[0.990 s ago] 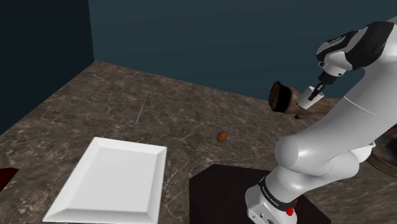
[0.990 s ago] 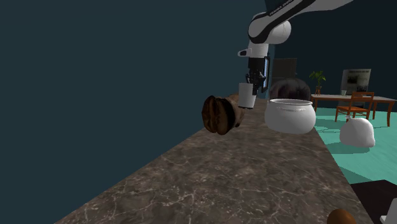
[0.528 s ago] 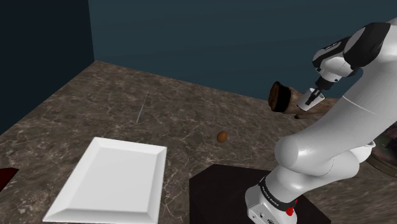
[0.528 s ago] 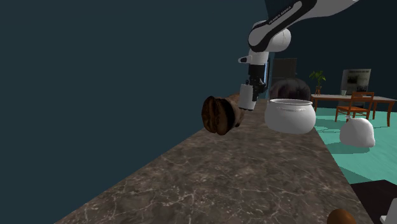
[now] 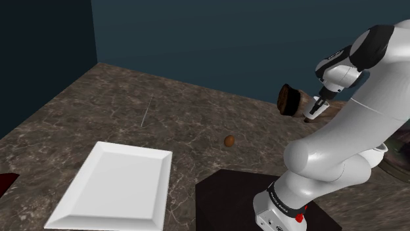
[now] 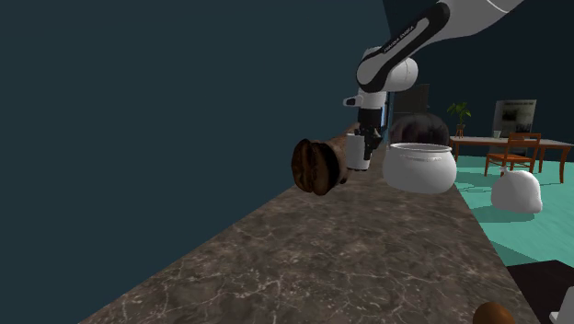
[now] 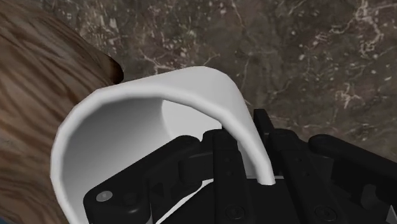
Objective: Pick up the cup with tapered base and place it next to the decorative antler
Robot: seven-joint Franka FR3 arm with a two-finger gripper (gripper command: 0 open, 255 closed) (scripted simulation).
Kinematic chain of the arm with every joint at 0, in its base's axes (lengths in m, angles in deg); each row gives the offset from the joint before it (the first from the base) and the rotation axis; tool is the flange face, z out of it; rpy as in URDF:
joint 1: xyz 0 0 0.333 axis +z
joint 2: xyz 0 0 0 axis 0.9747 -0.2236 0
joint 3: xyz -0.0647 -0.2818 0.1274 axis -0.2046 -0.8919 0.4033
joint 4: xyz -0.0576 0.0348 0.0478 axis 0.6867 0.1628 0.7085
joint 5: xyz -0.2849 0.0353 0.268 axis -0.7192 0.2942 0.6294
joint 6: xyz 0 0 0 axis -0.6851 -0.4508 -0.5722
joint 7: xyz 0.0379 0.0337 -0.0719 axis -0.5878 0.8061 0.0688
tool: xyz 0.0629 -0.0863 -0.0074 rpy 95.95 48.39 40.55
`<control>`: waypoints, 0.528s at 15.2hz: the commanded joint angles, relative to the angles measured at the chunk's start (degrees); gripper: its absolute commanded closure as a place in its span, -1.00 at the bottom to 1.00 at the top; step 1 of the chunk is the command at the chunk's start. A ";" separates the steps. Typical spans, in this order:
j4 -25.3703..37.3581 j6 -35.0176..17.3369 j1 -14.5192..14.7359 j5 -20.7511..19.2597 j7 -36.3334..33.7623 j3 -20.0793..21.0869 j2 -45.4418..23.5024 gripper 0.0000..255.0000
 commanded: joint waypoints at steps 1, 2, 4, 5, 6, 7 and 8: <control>-0.90 -1.77 -0.16 0.72 0.51 0.09 -1.03 1.00; -1.29 -2.48 -0.23 1.02 0.69 0.13 -1.43 1.00; -2.01 -3.90 -0.37 1.66 1.08 0.25 -2.26 1.00; -2.36 -4.60 -0.43 1.99 1.29 0.30 -2.69 1.00; -2.83 -5.60 -0.55 2.50 1.61 0.41 -3.33 1.00; -2.83 -5.60 -0.54 2.50 1.61 0.40 -3.33 1.00; -2.84 -5.60 -0.54 2.49 1.61 0.40 -3.33 1.00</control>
